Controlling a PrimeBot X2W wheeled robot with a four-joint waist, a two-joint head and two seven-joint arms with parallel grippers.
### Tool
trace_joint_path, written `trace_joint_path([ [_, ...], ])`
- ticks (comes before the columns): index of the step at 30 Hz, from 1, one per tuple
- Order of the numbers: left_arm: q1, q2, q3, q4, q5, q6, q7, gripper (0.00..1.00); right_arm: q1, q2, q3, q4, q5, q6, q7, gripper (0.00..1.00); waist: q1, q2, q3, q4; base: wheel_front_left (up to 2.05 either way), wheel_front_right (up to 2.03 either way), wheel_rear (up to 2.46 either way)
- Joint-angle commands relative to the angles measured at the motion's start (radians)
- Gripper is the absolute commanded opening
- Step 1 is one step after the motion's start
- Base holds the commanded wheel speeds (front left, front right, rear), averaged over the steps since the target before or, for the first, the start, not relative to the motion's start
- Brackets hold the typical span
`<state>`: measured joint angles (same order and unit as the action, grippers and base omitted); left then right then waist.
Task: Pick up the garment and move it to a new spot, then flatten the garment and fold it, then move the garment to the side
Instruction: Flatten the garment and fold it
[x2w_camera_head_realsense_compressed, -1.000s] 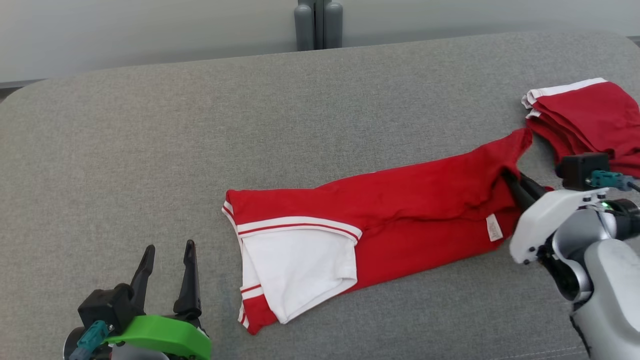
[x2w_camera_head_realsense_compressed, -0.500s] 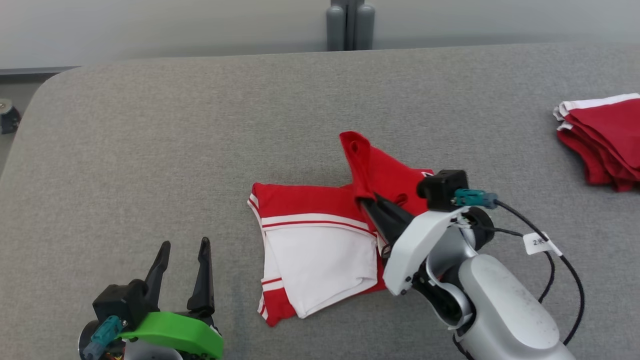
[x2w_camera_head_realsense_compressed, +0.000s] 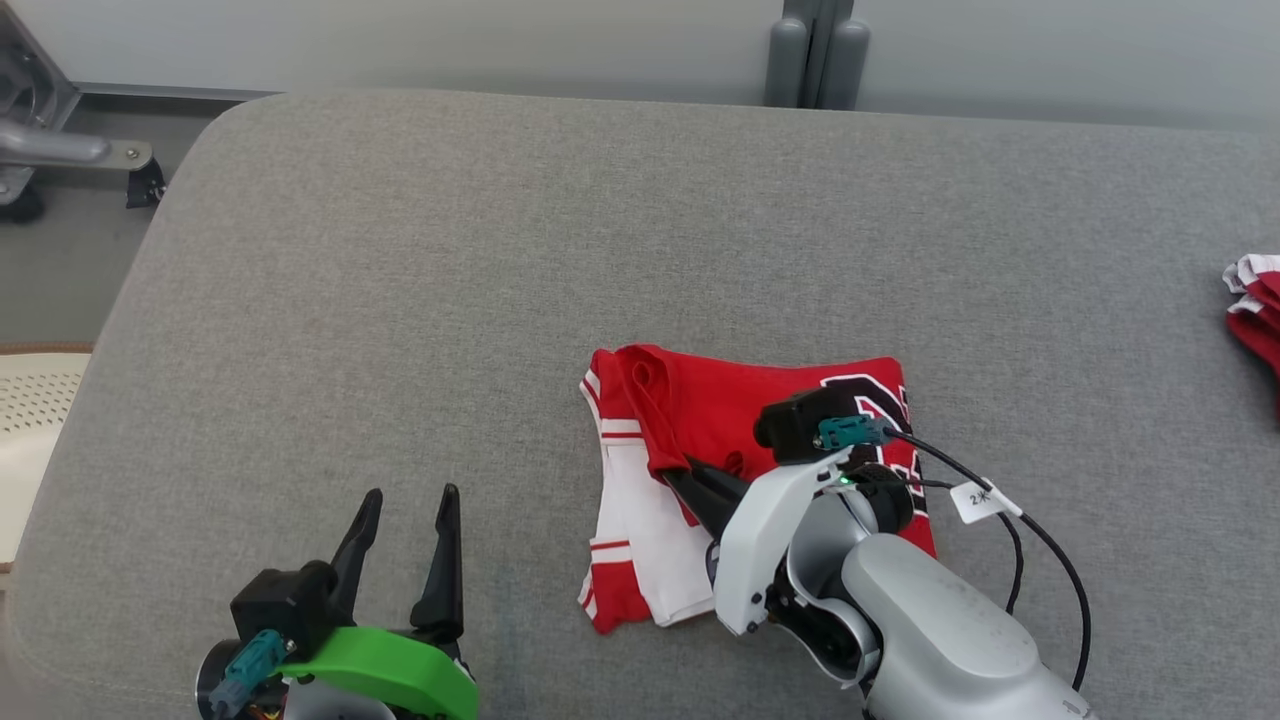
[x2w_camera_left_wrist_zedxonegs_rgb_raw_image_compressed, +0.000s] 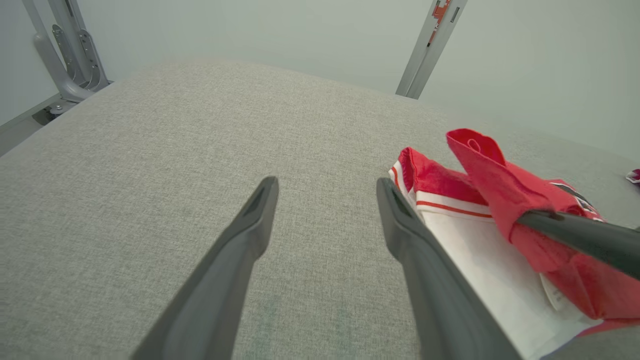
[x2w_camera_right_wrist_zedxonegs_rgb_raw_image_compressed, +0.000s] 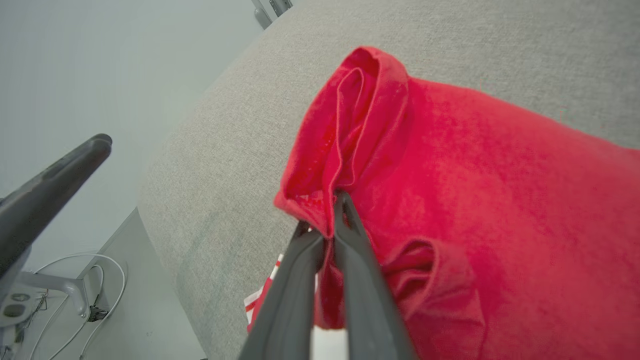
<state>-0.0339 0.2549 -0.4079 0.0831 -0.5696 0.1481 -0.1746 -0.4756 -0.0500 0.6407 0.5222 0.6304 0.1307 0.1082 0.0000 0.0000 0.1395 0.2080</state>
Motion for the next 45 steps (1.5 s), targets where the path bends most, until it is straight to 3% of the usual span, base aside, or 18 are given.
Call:
trace_joint_path([
  [1,-0.018,-0.004,-0.002,0.004,0.001,-0.005,-0.005,1.0,-0.021,-0.002,0.018,0.024,0.02,0.0,-0.022,0.0,0.0,0.0,-0.003,0.009,0.0,0.0,0.0],
  [3,-0.021,-0.005,-0.01,0.011,0.001,-0.006,-0.002,1.0,-0.06,-0.001,0.089,0.094,0.087,0.0,-0.073,0.0,0.0,0.0,-0.007,0.012,0.0,0.0,0.0],
  [4,-0.026,-0.007,-0.017,0.018,0.001,-0.008,-0.002,1.0,-0.093,-0.001,0.143,0.141,0.124,0.0,-0.119,0.31,0.0,0.0,-0.008,0.01,0.0,0.0,0.0],
  [5,-0.025,-0.007,-0.019,0.02,0.001,-0.007,-0.002,1.0,-0.099,-0.001,0.156,0.151,0.137,0.0,-0.128,0.55,0.0,0.0,-0.008,0.009,0.0,0.0,0.0],
  [6,-0.025,-0.007,-0.019,0.021,0.001,-0.007,-0.003,1.0,-0.105,-0.001,0.166,0.156,0.143,0.0,-0.139,1.0,0.0,0.0,-0.009,0.007,0.0,0.0,0.0],
  [16,-0.016,0.001,-0.02,0.022,-0.004,0.003,-0.009,1.0,-0.166,-0.002,0.184,0.171,0.152,0.0,-0.261,1.0,0.0,0.0,-0.019,-0.039,0.0,0.0,0.0],
  [26,-0.011,0.006,-0.022,0.011,-0.009,0.008,-0.009,1.0,-0.159,-0.035,0.051,0.25,-0.024,0.0,-0.325,0.99,0.0,0.0,-0.013,-0.072,0.0,0.0,0.0],
  [28,-0.017,0.006,-0.024,0.011,-0.009,0.006,-0.008,1.0,-0.141,-0.044,0.054,0.254,-0.053,0.0,-0.315,0.4,0.0,0.0,-0.01,-0.07,0.0,0.0,0.0],
  [29,-0.021,0.006,-0.025,0.011,-0.009,0.005,-0.007,1.0,-0.133,-0.048,0.058,0.255,-0.061,0.0,-0.31,0.24,0.0,0.0,-0.009,-0.069,0.0,0.0,0.0],
  [30,-0.024,0.006,-0.027,0.011,-0.008,0.003,-0.006,1.0,-0.121,-0.052,0.064,0.256,-0.07,0.0,-0.3,0.0,0.0,0.0,-0.007,-0.066,0.0,0.0,0.0],
  [37,-0.033,0.008,-0.028,0.015,-0.011,0.005,-0.008,1.0,-0.059,-0.07,0.104,0.26,-0.095,0.0,-0.248,0.0,0.0,0.0,0.001,-0.043,0.0,0.0,0.0],
  [45,-0.038,0.005,-0.031,0.019,-0.012,0.007,-0.013,1.0,-0.061,-0.047,0.19,0.218,-0.069,0.0,-0.223,0.0,0.0,0.0,0.007,-0.017,0.0,0.0,0.0],
])
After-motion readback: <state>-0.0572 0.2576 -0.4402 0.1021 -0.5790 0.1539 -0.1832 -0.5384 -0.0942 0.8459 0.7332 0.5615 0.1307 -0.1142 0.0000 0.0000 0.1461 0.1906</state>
